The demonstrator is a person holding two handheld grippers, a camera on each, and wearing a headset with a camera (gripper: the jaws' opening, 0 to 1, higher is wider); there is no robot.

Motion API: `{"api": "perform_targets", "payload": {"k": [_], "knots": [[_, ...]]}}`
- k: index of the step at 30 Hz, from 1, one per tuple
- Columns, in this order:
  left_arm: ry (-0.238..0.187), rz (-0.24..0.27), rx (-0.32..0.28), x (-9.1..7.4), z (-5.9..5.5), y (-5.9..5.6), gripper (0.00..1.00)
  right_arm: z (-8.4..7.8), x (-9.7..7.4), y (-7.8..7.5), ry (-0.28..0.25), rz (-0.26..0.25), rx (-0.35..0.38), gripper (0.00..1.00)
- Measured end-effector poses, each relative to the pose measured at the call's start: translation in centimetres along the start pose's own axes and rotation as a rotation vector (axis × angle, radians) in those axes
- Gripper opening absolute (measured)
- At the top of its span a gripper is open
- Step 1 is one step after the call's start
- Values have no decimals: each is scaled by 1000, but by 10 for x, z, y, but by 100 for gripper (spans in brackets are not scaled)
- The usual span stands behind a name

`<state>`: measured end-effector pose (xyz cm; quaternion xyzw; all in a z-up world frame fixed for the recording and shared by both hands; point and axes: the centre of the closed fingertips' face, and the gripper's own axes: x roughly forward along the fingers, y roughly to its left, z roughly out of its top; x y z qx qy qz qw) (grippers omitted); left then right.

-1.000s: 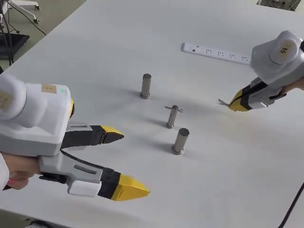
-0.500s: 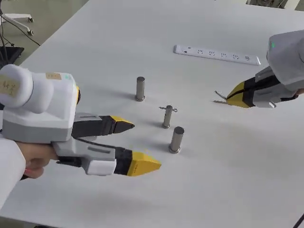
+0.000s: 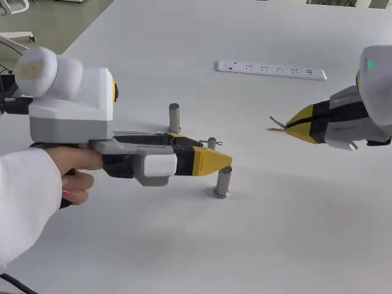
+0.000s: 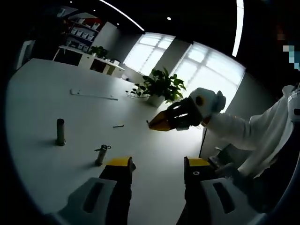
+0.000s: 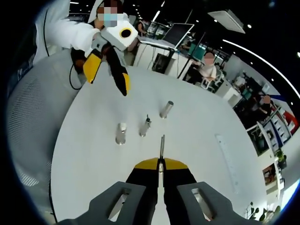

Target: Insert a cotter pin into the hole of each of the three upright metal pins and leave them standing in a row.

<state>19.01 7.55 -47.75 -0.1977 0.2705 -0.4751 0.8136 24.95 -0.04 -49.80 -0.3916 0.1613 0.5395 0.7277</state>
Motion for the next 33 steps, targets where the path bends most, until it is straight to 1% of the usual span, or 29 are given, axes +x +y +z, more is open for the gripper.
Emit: {"api": "perform_targets", "payload": {"k": [3,4,5,9,10,12,13,18,24,33], "knots": [[12,-6,-18,10,1,-2,42,7,-3,7,-8,0,-18,0],[24,-11,-30,14,1,-3,42,8,-3,8,-8,0,-21,0],[31,-12,-37,16,0,-4,41,12,-5,12,-13,2,-38,0],[47,-8,-66,25,1,-3,35,20,-8,24,-24,7,-73,0],[48,-7,-74,27,1,-2,34,23,-9,27,-27,12,-86,0],[52,-10,-84,30,2,-3,33,25,-9,30,-30,19,-89,0],[57,-13,-91,33,3,-4,33,28,-10,33,-36,18,-106,0],[68,-24,-120,40,4,-7,27,33,-10,37,-49,26,-135,0],[87,-41,-149,45,3,-12,21,37,-9,46,-59,33,-161,0],[101,-38,-167,46,0,-12,10,39,-9,47,-60,30,-176,0]]}}
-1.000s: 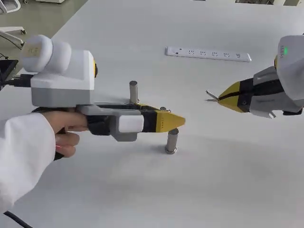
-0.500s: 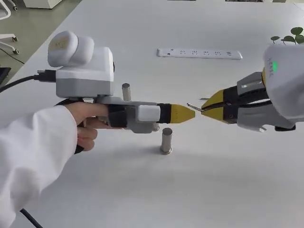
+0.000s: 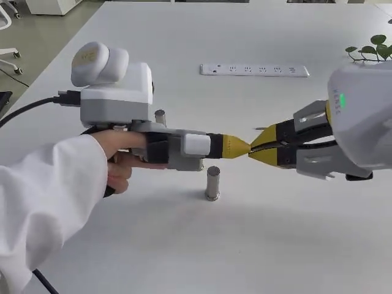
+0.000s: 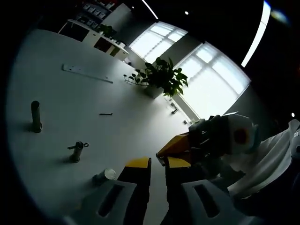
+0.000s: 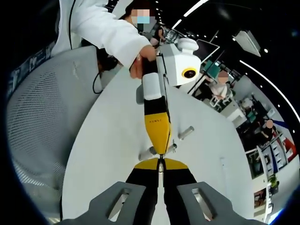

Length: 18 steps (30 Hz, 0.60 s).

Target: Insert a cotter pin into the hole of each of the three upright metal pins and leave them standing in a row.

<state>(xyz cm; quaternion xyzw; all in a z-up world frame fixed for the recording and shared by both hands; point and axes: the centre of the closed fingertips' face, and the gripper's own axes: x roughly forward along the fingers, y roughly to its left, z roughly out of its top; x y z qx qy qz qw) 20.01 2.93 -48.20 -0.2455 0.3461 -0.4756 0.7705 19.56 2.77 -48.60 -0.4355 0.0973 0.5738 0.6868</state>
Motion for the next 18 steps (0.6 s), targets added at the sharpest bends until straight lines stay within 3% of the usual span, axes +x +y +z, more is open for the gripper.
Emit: {"api": "perform_targets", "payload": {"k": [10,18], "knots": [[8,10,-14,0,-4,0,1,1,3,5,11,8,-15,0],[57,31,-36,0,-12,0,0,0,5,11,15,29,-20,0]]}}
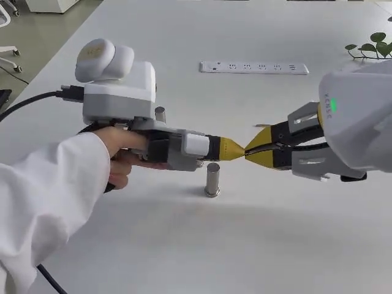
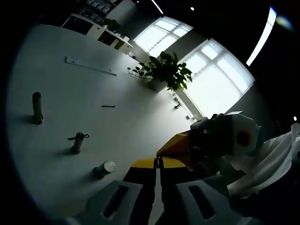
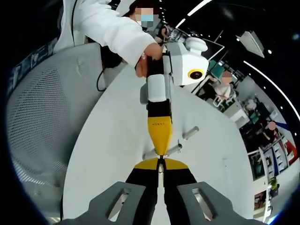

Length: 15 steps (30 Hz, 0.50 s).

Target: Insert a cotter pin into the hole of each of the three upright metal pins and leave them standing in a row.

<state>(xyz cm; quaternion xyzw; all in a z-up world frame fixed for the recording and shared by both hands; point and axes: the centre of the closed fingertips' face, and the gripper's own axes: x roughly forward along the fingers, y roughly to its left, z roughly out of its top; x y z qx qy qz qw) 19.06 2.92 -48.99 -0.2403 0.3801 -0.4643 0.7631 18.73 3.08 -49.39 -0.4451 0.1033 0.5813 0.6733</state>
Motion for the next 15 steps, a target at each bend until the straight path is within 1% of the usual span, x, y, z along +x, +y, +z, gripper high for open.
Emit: {"api": "perform_targets", "payload": {"k": [3,7,9,10,12,13,15], "knots": [[5,9,24,1,-3,0,0,0,0,3,3,11,3,0],[3,10,26,0,-4,0,0,2,0,6,-5,10,17,0],[-4,14,37,0,-4,1,0,1,1,4,-4,1,11,0],[-8,23,56,0,-4,2,0,0,1,4,-2,0,12,0],[3,41,76,-1,-6,5,0,-1,1,4,0,6,24,0],[5,37,73,-2,-6,4,0,-1,0,3,-3,3,28,0],[1,35,77,-5,-6,4,0,-1,-1,2,-11,2,48,8]]}}
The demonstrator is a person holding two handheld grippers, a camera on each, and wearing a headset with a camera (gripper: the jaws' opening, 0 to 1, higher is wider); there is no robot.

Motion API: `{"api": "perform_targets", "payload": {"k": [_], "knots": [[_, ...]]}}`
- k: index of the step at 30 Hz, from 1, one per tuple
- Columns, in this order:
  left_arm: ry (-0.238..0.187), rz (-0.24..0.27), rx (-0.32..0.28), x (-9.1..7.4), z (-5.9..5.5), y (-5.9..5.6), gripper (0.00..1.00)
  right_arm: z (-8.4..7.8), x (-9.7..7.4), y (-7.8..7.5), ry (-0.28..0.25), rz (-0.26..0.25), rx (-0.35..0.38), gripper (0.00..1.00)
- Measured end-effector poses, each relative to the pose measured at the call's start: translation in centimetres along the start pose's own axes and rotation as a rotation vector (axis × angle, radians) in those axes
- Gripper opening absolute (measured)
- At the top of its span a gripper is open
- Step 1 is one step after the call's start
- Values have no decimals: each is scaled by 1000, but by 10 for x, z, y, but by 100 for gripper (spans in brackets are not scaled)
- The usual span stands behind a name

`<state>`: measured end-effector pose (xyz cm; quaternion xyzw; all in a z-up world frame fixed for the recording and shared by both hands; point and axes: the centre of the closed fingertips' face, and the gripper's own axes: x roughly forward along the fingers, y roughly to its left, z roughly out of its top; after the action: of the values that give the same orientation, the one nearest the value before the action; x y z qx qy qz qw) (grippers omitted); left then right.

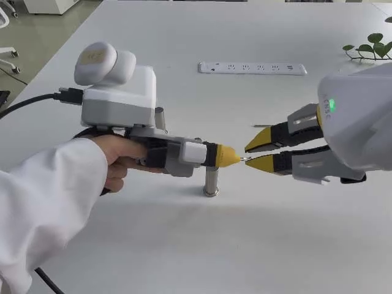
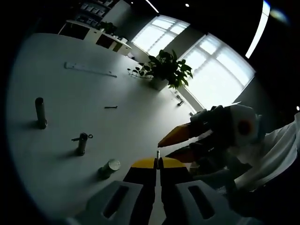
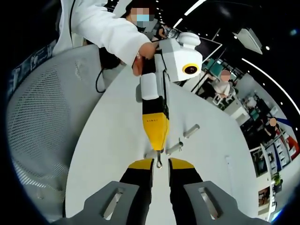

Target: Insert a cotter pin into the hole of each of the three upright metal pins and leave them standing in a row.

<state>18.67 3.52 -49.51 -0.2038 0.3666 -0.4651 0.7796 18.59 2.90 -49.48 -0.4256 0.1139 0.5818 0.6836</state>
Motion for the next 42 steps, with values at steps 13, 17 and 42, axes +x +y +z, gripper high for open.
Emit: {"api": "perform_targets", "payload": {"k": [13,17,42], "knots": [[82,70,458,-17,-10,1,0,-7,-3,8,-108,109,363,17],[113,90,564,-22,-13,5,0,-3,-2,16,-136,160,428,17],[99,-77,863,-22,-20,-26,0,19,4,41,-182,279,442,0]]}}
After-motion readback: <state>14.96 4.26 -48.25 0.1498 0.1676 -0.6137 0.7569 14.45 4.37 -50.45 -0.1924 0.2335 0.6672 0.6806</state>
